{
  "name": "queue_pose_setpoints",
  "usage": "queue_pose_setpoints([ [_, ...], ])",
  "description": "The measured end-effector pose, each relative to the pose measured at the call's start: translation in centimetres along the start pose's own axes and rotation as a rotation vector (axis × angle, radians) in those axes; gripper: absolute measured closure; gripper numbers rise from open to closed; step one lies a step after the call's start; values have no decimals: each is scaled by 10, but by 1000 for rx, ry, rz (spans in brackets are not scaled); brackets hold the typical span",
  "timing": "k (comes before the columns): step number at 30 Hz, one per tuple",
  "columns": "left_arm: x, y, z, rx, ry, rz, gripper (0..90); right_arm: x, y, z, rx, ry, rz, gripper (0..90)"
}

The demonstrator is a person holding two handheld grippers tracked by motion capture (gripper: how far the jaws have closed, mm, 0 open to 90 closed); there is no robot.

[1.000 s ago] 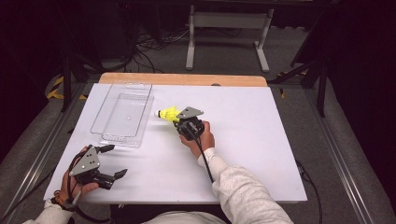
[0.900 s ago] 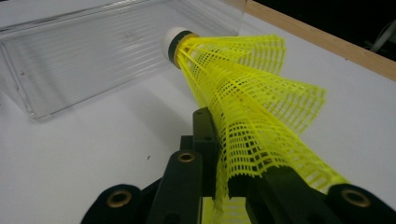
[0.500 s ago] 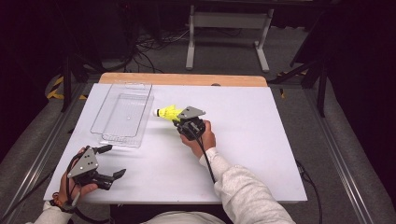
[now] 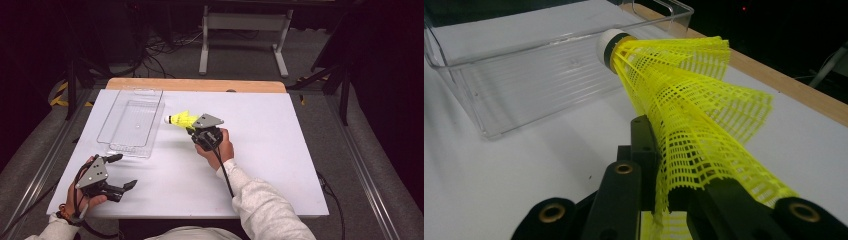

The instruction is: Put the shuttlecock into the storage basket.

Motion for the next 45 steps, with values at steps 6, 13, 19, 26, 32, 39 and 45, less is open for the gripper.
queue_pose_setpoints([
  [6, -1, -5, 1, -5, -8, -12, 49, 0, -3, -10, -19, -17, -4, 870],
  [13, -1, -7, 2, -5, -13, -17, 49, 4, -1, -24, -30, -42, -28, 870],
  [19, -1, -7, 2, -5, -9, -16, 49, 14, 4, -33, -34, -66, -50, 871],
  [26, -1, -8, 2, -7, -11, -17, 49, 27, 10, -43, -41, -89, -81, 871],
  [32, -2, -7, 2, -6, -11, -16, 48, 34, 17, -51, -42, -102, -104, 871],
  [39, -1, -8, 2, -9, -12, -14, 48, 43, 25, -61, -43, -124, -129, 872],
  [45, -2, -8, 2, -16, -11, -15, 48, 54, 32, -69, -42, -137, -157, 872],
])
Point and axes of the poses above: each handheld gripper's, and its own axes: y roughly forward along the jaws, z roughly out of its underside, x roughly to its left, the point moved 4 cm from there along y, roughly forward along the jaws, and after that the axes turned 3 degrees about x, right-handed, at the moved point
